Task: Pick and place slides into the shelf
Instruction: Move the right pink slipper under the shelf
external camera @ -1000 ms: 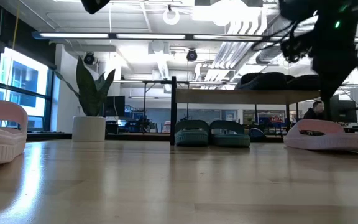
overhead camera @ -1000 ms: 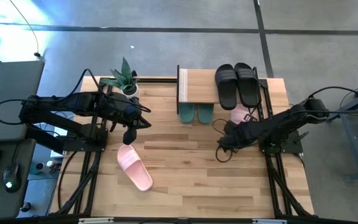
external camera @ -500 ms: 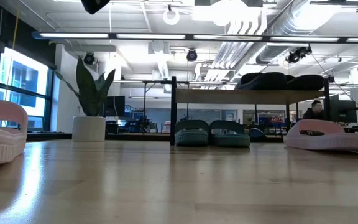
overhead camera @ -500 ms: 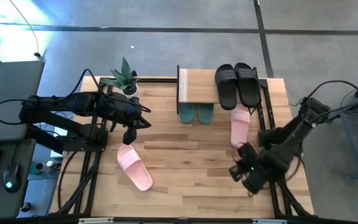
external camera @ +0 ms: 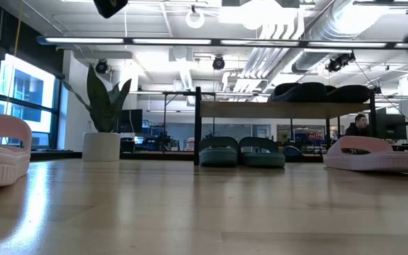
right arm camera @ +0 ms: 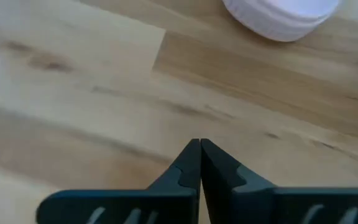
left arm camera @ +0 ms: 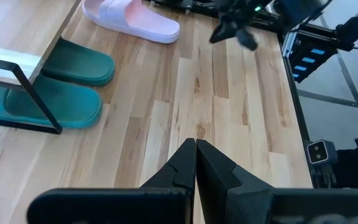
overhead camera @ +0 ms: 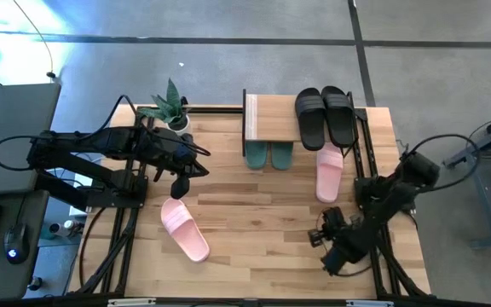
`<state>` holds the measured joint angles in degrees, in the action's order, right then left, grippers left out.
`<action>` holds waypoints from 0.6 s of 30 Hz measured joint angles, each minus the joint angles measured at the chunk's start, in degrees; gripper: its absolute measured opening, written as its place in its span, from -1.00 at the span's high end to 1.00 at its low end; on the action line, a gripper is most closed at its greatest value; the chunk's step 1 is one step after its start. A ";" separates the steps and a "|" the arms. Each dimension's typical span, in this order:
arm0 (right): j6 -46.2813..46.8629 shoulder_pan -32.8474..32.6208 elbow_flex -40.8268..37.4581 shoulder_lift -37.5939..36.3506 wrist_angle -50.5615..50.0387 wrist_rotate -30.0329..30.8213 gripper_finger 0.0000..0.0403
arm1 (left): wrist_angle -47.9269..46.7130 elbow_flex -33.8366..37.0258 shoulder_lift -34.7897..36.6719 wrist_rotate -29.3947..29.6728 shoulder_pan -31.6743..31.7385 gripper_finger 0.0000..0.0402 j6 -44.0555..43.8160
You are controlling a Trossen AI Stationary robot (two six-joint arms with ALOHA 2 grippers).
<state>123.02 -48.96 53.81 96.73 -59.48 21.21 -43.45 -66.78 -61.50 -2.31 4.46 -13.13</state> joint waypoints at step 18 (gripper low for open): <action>-0.27 8.75 -10.64 -1.09 10.59 2.19 1.00 | 0.52 0.00 -0.65 0.35 0.01 1.00 1.32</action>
<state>122.75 -40.22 43.18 95.64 -48.89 23.40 -42.94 -66.78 -62.15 -1.95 4.47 -11.81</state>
